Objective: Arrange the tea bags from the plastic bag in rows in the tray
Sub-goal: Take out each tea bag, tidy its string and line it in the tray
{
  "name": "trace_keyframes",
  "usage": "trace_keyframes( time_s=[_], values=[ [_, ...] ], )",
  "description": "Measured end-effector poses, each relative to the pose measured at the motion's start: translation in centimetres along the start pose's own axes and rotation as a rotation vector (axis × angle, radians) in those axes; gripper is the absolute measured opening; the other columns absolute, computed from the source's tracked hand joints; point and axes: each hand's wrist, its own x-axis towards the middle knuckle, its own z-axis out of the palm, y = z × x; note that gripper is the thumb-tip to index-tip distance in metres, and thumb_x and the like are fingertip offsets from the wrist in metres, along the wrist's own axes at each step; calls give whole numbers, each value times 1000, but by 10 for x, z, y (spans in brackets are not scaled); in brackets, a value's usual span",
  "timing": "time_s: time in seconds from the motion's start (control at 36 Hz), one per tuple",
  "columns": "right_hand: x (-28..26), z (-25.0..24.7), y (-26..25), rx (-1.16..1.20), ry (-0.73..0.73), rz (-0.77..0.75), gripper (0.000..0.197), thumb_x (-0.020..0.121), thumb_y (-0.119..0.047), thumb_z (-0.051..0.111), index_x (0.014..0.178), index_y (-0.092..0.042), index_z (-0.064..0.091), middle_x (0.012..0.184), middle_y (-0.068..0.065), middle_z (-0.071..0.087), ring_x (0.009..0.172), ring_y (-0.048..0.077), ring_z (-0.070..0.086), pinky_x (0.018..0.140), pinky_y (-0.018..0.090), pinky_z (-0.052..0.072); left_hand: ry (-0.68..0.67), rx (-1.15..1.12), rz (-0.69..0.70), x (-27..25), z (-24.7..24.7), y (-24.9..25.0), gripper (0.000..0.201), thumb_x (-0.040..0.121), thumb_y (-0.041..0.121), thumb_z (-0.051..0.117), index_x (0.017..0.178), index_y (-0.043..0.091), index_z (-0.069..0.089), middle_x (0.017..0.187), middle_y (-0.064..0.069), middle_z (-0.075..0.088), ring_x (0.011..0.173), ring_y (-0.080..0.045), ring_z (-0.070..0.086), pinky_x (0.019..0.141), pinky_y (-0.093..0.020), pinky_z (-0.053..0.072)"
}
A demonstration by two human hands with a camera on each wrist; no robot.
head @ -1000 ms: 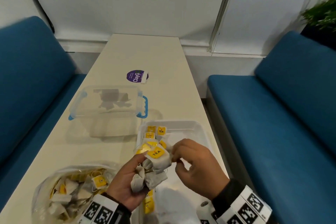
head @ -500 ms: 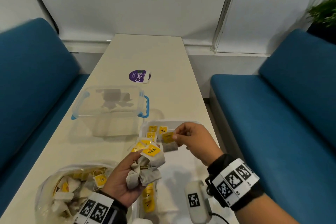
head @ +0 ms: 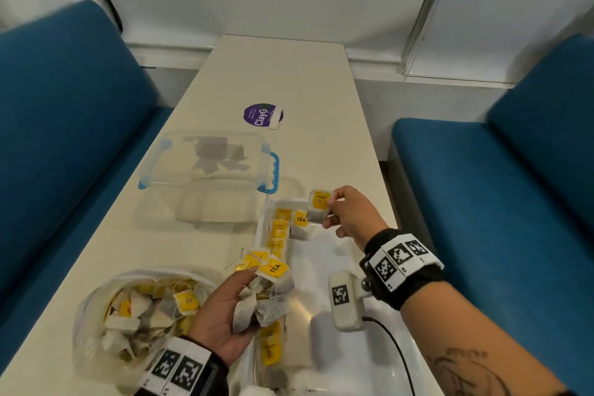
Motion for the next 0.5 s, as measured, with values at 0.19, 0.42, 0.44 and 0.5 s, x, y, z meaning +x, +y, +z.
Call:
trace_keyframes(
  time_s=[0.19, 0.42, 0.44, 0.5],
  values=[
    [28, 24, 33, -251, -17, 128, 15, 96, -8, 33, 86, -14, 42, 72, 7, 52, 53, 17, 55, 40, 23, 29, 30, 75, 0, 1, -12, -8, 67, 9, 22, 95, 72, 8, 77, 74, -12, 71, 61, -24, 70, 52, -40, 58],
    [38, 43, 47, -398, -74, 139, 13, 94, -3, 43, 83, -10, 42, 74, 9, 53, 61, 24, 58, 44, 22, 38, 83, 121, -2, 3, -15, -8, 49, 38, 21, 91, 81, 5, 74, 77, -13, 72, 63, -24, 71, 48, -35, 56],
    [39, 44, 47, -417, -67, 126, 21, 93, -3, 44, 74, -13, 41, 71, 8, 53, 60, 22, 57, 46, 22, 40, 96, 128, 5, 2, -14, -8, 35, 55, 20, 79, 86, 5, 71, 76, -12, 72, 62, -23, 71, 50, -35, 57],
    [43, 46, 49, -407, -42, 114, 30, 94, -6, 43, 67, -18, 37, 68, 5, 52, 55, 17, 53, 49, 24, 45, 112, 136, 9, 3, -15, -7, 28, 69, 16, 59, 93, 5, 66, 77, -11, 73, 62, -23, 71, 53, -37, 56]
  ],
)
